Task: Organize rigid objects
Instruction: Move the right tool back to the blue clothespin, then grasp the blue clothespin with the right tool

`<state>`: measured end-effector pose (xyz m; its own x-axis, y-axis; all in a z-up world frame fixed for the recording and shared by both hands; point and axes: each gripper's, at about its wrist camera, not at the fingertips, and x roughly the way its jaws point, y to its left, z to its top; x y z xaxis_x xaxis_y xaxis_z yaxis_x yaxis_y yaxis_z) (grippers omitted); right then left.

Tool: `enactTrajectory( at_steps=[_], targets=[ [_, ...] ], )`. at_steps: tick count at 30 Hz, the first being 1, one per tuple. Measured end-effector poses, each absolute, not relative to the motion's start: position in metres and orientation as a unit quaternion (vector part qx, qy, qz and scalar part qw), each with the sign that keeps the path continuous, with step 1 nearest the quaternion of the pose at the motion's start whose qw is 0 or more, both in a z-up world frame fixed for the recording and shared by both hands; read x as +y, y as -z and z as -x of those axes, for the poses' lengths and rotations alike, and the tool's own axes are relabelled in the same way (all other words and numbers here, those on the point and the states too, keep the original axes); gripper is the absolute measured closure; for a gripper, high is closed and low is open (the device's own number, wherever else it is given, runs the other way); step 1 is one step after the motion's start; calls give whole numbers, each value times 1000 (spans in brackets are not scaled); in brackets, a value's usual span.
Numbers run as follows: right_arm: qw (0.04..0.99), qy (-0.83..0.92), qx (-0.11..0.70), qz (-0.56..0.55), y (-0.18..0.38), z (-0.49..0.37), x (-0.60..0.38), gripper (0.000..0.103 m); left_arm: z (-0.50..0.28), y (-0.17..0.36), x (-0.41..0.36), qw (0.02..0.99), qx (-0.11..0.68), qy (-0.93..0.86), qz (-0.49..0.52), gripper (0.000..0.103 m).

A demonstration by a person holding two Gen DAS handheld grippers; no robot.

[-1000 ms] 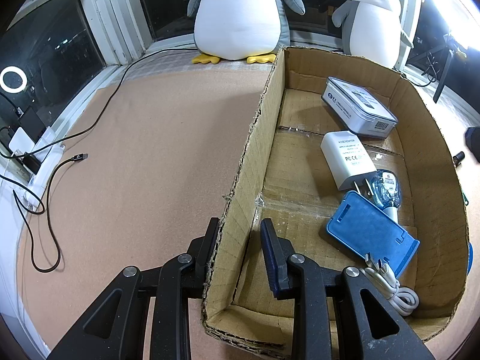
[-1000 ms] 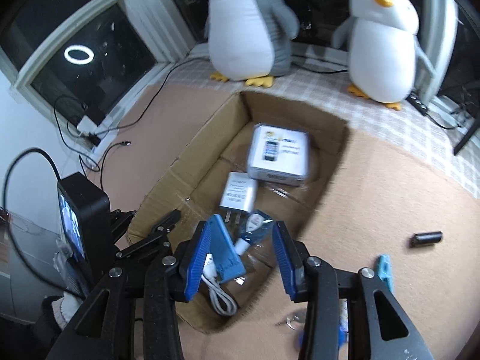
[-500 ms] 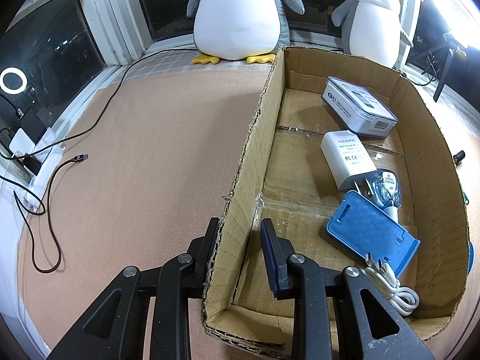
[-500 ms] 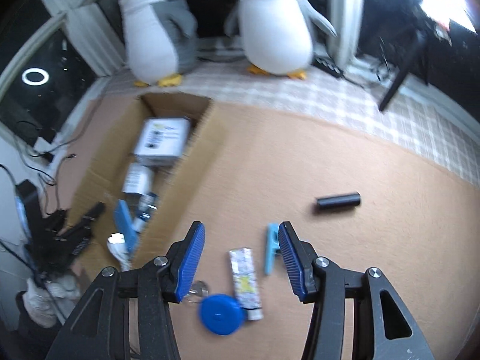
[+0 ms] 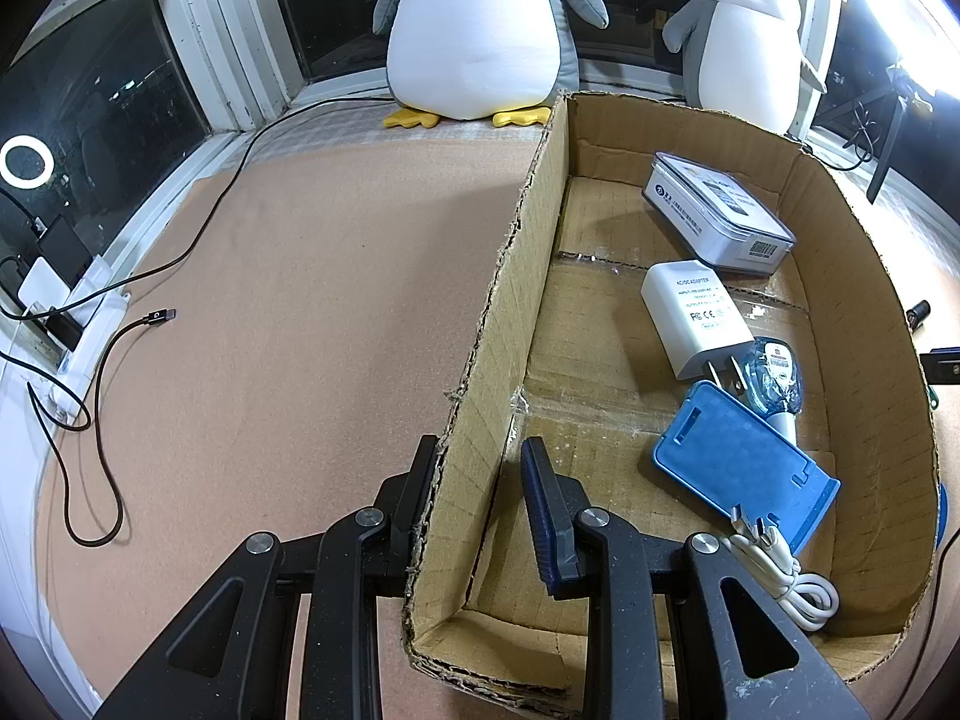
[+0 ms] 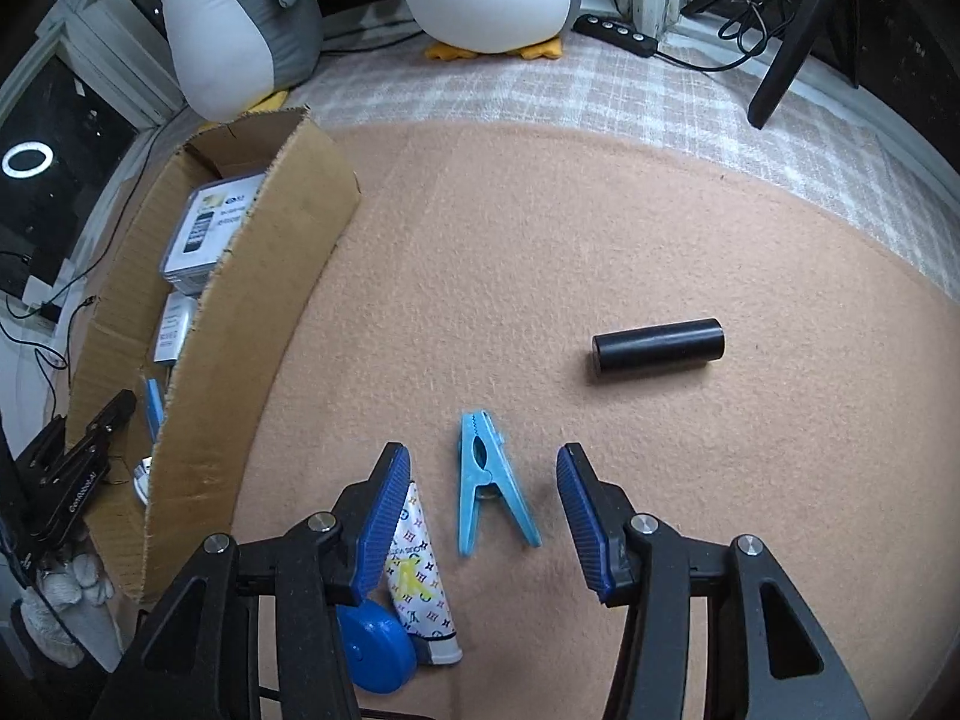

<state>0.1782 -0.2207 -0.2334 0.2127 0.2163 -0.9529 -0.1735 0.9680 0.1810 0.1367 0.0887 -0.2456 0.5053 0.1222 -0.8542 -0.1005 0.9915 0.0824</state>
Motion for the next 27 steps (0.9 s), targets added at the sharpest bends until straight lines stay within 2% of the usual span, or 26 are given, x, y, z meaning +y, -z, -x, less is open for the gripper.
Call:
enactTrajectory(
  at_steps=[5, 11, 15, 27],
  targets=[
    [775, -121, 621, -3, 240, -183, -217, 58, -137, 246, 89, 868, 493, -64, -11, 74],
    [775, -111, 622, 35, 240, -183, -211, 71, -137, 246, 89, 868, 493, -64, -11, 74],
    [777, -103, 618, 61, 240, -180, -209, 85, -137, 246, 89, 868, 493, -64, -11, 74],
    [791, -110, 602, 22, 217, -163, -226, 85, -137, 246, 89, 867, 493, -64, -12, 74]
  ],
)
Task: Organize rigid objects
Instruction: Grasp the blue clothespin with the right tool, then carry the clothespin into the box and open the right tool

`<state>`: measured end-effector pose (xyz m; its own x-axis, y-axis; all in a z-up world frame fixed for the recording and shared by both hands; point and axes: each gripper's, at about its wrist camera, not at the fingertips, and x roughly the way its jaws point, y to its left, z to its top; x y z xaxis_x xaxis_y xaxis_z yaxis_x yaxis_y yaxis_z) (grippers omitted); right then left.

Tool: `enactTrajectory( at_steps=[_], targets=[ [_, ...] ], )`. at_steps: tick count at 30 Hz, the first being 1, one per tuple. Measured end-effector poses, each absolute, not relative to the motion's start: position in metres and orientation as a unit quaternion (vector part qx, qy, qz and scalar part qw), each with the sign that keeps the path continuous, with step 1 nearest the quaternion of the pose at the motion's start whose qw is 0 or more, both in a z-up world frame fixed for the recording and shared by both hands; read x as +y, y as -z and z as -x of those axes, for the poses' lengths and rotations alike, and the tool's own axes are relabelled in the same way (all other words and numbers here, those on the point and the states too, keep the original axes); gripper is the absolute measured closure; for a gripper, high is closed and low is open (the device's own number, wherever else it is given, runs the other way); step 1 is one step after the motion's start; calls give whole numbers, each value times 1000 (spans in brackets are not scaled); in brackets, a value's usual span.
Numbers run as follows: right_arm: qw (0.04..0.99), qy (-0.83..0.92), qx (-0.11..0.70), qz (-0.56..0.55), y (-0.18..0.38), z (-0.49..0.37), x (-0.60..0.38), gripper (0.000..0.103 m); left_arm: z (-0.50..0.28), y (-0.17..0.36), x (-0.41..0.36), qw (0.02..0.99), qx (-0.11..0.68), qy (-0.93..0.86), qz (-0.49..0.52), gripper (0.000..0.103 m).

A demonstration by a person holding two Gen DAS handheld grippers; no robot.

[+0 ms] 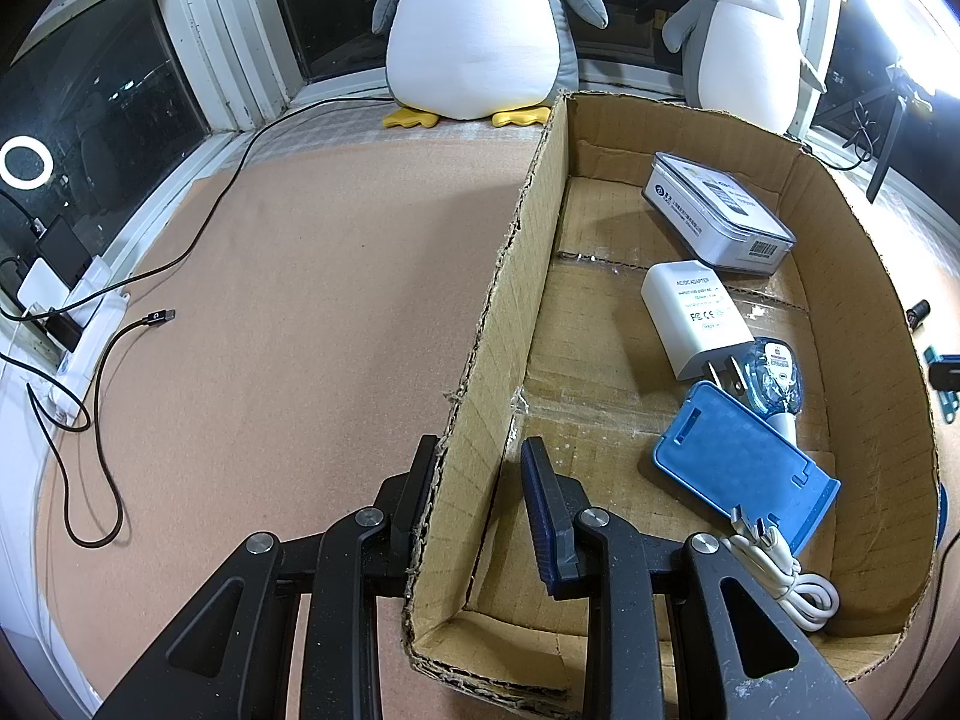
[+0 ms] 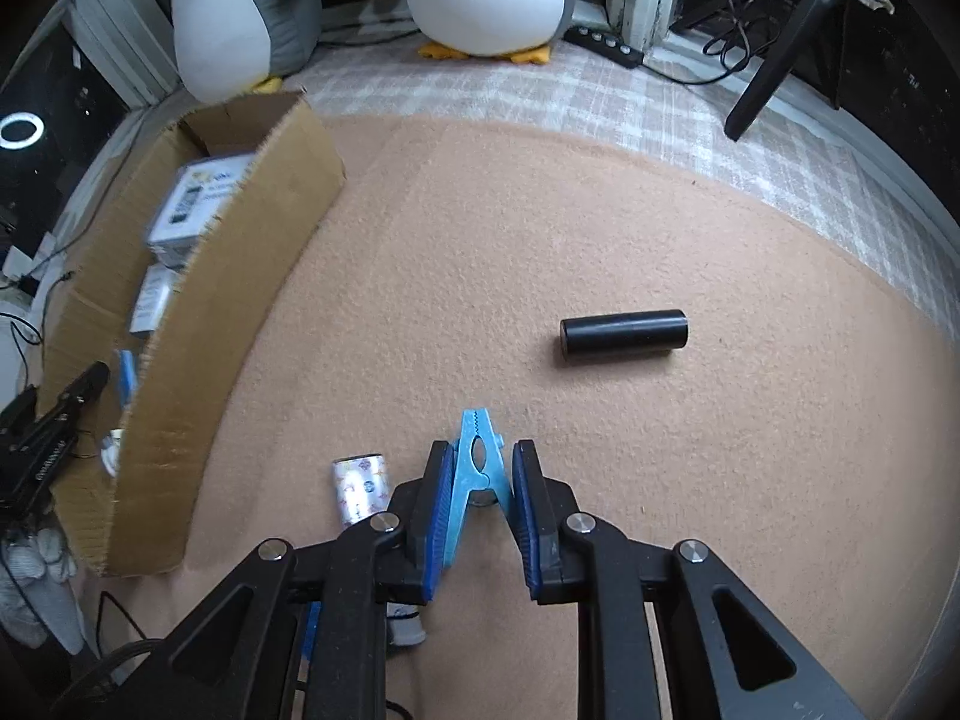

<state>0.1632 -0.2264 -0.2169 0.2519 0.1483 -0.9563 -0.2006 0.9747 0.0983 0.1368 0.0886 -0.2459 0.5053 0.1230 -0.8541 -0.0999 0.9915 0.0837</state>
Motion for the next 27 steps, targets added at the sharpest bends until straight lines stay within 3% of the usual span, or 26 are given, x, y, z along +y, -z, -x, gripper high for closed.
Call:
enactTrajectory(
  at_steps=[15, 27],
  targets=[
    [823, -199, 533, -1, 143, -158, -151, 85, -137, 246, 89, 868, 493, -63, -11, 74],
    [811, -231, 538, 4, 157, -180, -86, 85, -136, 246, 90, 868, 492, -63, -8, 74]
  ],
)
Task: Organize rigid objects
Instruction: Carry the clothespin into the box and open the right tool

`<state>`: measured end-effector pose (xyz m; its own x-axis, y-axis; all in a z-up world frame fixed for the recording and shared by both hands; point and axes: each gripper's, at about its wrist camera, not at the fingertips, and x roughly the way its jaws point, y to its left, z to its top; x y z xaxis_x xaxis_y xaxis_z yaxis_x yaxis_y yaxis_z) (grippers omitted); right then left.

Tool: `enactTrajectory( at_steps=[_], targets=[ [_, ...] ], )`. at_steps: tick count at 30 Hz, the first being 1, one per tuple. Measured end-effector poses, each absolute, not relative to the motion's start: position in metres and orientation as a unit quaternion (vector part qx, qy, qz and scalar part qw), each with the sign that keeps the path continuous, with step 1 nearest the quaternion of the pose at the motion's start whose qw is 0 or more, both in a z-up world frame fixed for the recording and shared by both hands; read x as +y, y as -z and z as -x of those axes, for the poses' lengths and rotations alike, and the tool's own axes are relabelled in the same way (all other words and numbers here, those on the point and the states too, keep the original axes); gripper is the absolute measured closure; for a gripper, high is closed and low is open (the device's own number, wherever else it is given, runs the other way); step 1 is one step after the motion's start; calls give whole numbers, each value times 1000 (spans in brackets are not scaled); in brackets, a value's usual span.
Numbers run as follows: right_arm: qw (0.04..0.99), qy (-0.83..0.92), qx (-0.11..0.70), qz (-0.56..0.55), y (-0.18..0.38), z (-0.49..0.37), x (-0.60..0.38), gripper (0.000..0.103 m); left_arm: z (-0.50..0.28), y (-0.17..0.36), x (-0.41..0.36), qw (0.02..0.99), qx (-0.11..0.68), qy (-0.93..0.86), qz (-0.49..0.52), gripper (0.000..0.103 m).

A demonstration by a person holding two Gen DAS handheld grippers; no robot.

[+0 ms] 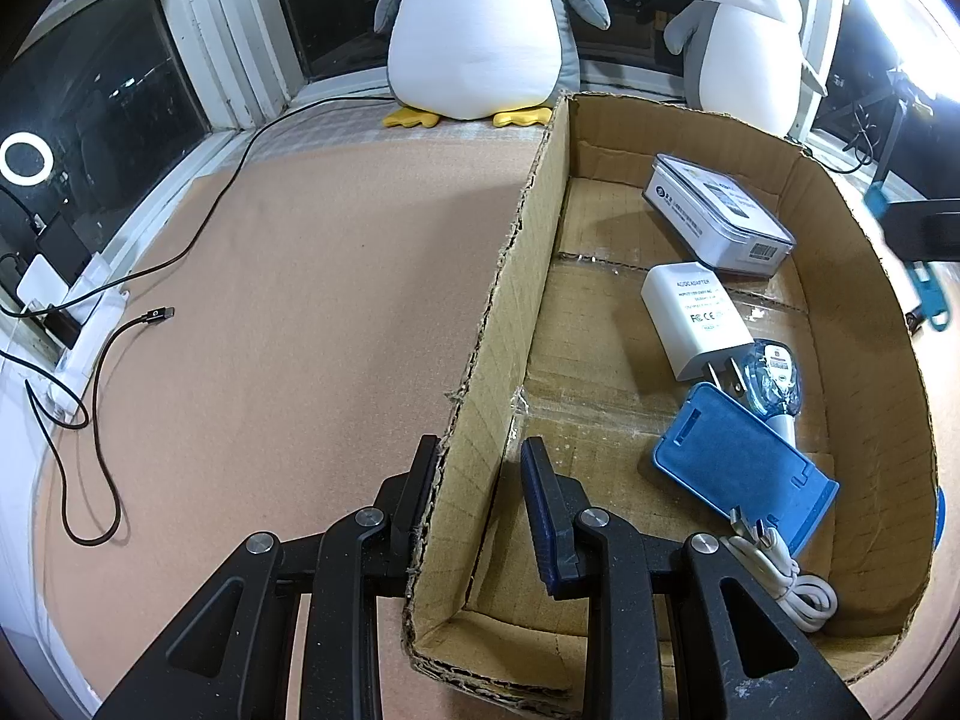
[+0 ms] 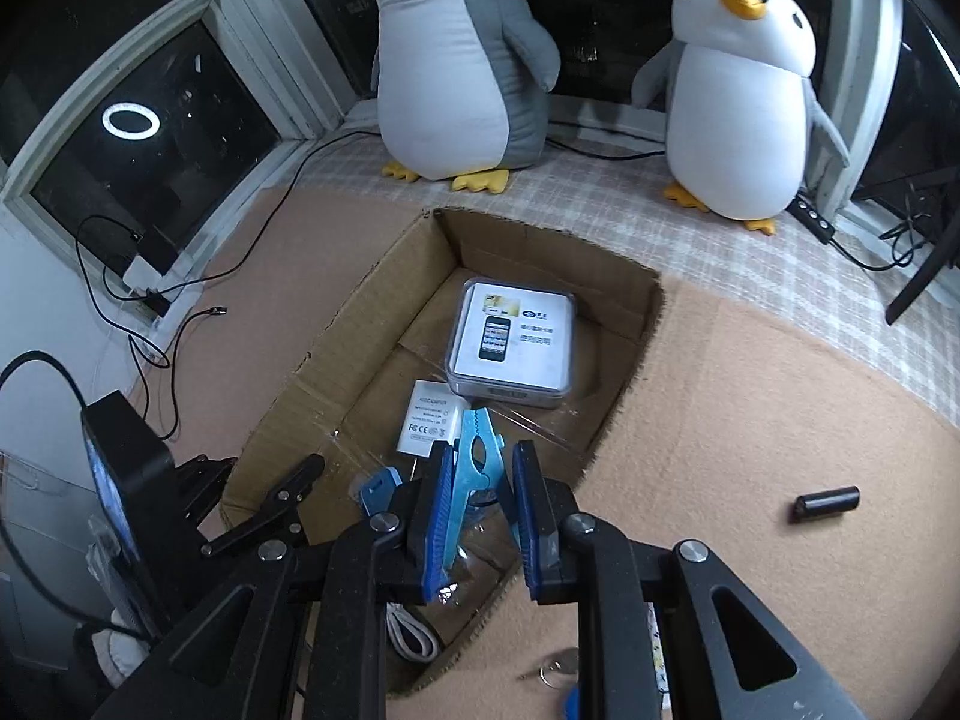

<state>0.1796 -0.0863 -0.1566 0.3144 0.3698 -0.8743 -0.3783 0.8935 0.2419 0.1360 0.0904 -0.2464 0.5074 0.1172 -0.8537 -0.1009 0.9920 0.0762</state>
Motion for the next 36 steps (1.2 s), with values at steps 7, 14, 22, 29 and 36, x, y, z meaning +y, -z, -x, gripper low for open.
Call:
enactTrajectory(
  at_steps=[7, 14, 22, 29, 36],
  targets=[
    [805, -219, 551, 16, 177, -191, -72, 85, -136, 246, 91, 868, 492, -63, -8, 74],
    [802, -209, 558, 40, 190, -197, -63, 85, -136, 247, 91, 868, 492, -63, -8, 74],
    [804, -201, 557, 51, 195, -199, -63, 85, -135, 247, 91, 868, 492, -63, -8, 74],
    [806, -203, 555, 36, 193, -199, -67, 73, -135, 247, 91, 868, 492, -63, -8, 74],
    [807, -206, 553, 24, 187, -197, -71, 72, -136, 247, 91, 868, 492, -63, -9, 74]
  ],
)
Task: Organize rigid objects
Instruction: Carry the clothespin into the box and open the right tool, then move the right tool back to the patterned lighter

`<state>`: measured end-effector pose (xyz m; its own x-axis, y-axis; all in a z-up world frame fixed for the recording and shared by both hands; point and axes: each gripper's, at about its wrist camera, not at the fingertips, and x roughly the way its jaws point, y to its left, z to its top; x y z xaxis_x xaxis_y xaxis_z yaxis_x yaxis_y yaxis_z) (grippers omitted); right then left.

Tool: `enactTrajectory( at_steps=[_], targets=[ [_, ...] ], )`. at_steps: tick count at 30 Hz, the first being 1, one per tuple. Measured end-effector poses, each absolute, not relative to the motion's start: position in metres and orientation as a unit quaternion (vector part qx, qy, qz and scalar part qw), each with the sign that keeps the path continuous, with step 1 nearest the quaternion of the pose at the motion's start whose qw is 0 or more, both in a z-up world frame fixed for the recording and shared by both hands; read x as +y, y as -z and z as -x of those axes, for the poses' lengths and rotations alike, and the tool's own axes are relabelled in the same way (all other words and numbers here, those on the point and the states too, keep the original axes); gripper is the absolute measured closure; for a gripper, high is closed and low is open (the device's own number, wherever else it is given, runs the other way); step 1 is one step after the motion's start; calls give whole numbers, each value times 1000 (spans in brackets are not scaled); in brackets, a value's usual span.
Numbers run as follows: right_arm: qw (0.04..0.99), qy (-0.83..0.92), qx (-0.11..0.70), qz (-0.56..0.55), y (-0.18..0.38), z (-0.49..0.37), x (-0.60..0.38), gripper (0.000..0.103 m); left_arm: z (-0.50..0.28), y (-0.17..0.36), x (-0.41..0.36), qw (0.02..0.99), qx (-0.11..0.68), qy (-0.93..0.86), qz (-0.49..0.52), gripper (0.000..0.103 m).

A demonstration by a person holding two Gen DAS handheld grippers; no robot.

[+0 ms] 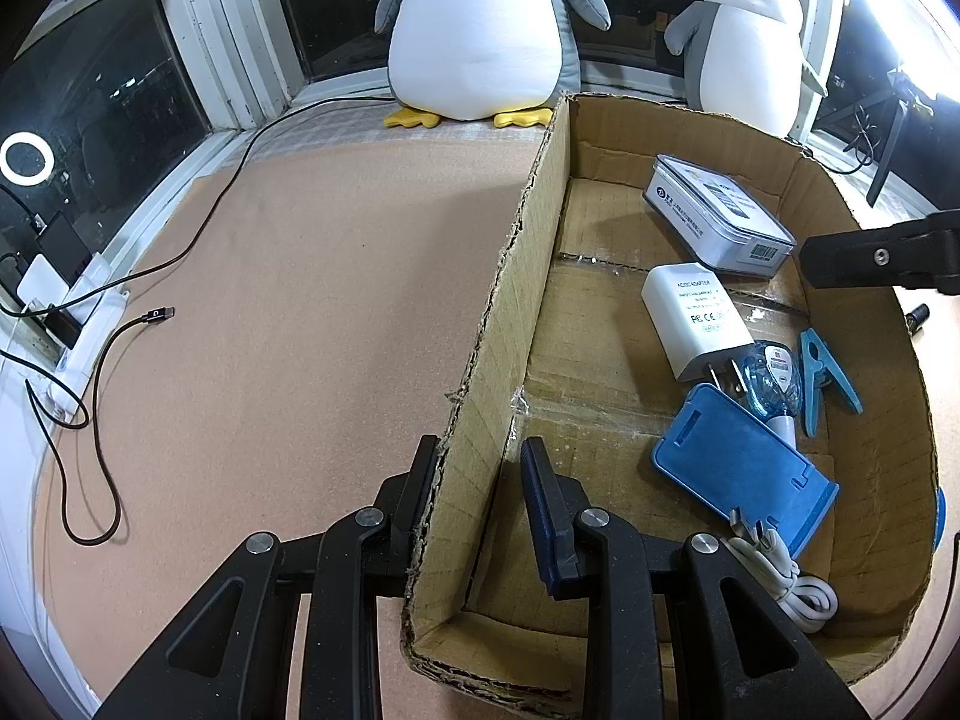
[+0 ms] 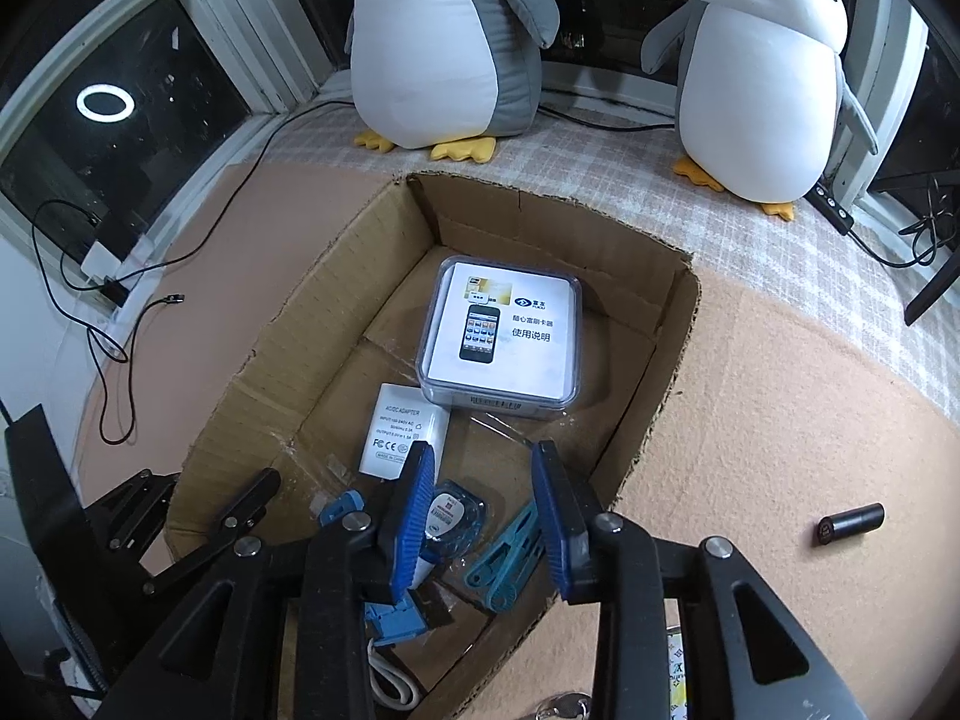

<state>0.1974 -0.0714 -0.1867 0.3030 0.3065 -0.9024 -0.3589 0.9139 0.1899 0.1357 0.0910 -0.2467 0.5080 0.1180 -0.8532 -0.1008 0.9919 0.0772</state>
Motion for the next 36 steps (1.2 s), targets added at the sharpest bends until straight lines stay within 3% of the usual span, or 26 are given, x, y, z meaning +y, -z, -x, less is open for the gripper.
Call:
enactTrajectory(
  at_steps=[19, 36],
  targets=[
    [815, -194, 546, -19, 149, -155, -154, 70, -136, 247, 91, 869, 491, -63, -10, 74],
    [786, -157, 597, 20, 204, -137, -188, 69, -136, 247, 89, 868, 492, -63, -13, 74]
  ],
)
